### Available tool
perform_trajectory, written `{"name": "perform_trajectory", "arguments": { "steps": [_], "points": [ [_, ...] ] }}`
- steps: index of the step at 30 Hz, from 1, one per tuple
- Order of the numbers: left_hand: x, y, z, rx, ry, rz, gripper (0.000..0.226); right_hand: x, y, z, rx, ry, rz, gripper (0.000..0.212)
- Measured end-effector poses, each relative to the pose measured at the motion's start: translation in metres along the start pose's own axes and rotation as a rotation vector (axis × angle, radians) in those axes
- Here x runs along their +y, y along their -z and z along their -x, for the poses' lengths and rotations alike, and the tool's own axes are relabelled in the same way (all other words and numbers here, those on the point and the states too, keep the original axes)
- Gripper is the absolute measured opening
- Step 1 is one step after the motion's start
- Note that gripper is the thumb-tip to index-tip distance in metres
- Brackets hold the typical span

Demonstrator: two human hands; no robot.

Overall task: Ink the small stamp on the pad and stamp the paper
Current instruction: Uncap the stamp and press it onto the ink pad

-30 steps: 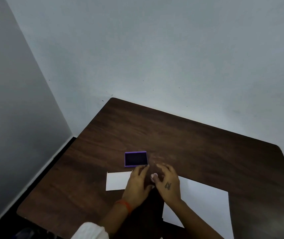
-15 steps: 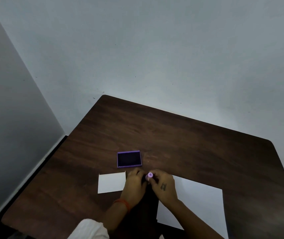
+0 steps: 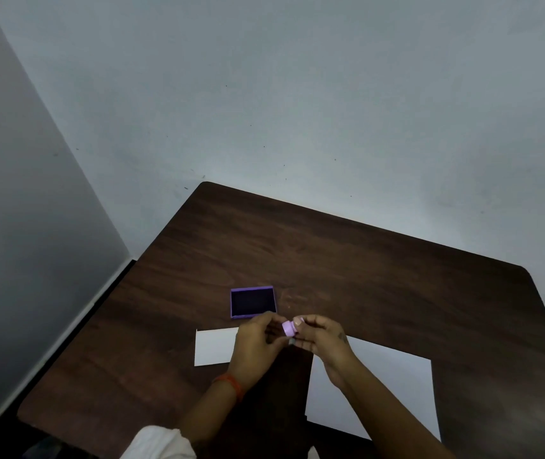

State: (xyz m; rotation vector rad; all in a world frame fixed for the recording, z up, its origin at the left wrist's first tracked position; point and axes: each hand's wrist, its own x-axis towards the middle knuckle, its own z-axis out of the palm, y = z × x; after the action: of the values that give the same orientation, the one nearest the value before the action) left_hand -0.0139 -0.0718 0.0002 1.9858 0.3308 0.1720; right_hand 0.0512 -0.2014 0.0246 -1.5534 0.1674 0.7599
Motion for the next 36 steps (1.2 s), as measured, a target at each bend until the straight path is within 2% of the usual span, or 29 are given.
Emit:
{"name": "perform_trajectory", "arguments": {
  "steps": [9,12,16,21,29,36],
  "points": [
    [0.004,0.005,0.001,-0.015,0.003,-0.006,0.026,-0.007,0.004,0.007,-0.032,-0.024,-0.081,0.021],
    [0.004,0.005,0.001,-0.011,0.013,0.027,0.031,-0.012,0.006,0.007,-0.023,-0.083,-0.246,0.014],
    [-0.003,0.002,0.003,-0.086,0.084,0.005,0.028,-0.016,0.014,0.011,-0.091,-0.220,-0.578,0.012],
    [-0.015,-0.008,0.007,-0.166,0.097,-0.095,0.023,-0.016,0.014,0.015,-0.119,-0.256,-0.754,0.018],
    [-0.020,-0.012,0.003,-0.153,0.017,-0.256,0.017,-0.021,0.013,0.017,-0.183,-0.225,-0.821,0.018],
    [-0.026,-0.008,0.002,-0.157,-0.009,-0.355,0.045,-0.023,0.010,0.017,-0.276,-0.207,-0.844,0.022]
  ]
}}
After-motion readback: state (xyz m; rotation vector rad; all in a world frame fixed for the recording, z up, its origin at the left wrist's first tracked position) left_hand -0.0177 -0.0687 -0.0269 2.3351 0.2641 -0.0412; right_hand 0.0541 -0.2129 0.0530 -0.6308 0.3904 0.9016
